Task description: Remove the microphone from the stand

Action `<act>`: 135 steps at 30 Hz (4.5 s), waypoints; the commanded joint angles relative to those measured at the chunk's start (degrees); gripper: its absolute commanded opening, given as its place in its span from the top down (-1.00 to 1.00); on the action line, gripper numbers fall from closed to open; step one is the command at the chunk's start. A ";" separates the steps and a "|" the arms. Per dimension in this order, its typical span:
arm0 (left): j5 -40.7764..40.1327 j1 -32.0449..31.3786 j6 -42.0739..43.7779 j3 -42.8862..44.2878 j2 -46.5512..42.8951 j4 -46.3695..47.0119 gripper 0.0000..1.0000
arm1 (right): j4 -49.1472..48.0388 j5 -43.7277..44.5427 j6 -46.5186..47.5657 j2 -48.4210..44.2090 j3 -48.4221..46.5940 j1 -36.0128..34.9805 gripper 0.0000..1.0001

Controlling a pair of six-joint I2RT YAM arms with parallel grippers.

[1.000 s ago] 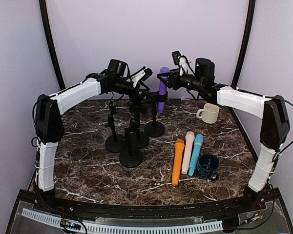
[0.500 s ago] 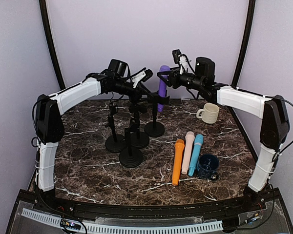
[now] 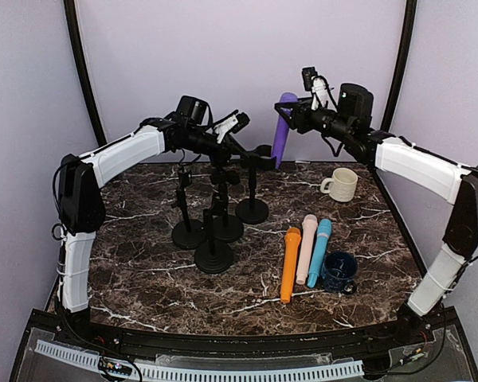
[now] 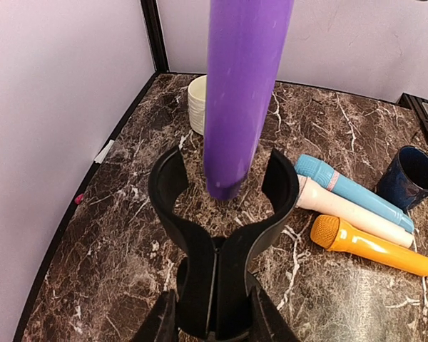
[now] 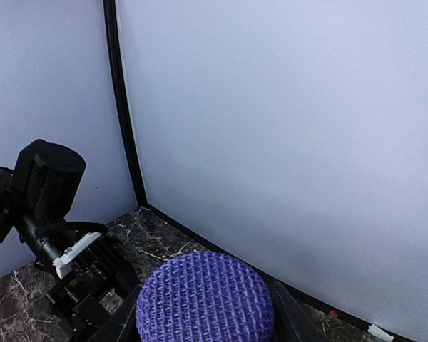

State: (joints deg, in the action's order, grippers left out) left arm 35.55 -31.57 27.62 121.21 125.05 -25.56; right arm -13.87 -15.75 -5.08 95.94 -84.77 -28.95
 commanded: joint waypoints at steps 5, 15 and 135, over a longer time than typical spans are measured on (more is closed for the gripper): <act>-1.06 -0.14 -3.55 4.00 0.19 2.29 0.07 | 1.50 9.67 0.27 -10.85 5.36 1.09 0.85; 5.11 -0.07 -9.77 8.83 -1.42 7.43 -0.63 | 10.96 10.56 -6.71 -23.55 13.62 1.09 0.85; -29.56 44.58 -38.55 -108.11 -53.78 80.40 -0.98 | -49.51 27.39 -3.38 -27.15 76.01 34.75 -0.97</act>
State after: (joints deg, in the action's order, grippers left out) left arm 7.68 12.64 -12.21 13.56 68.38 45.78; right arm -46.89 10.31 -12.38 66.98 -11.64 5.65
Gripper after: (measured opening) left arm 0.989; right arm 0.986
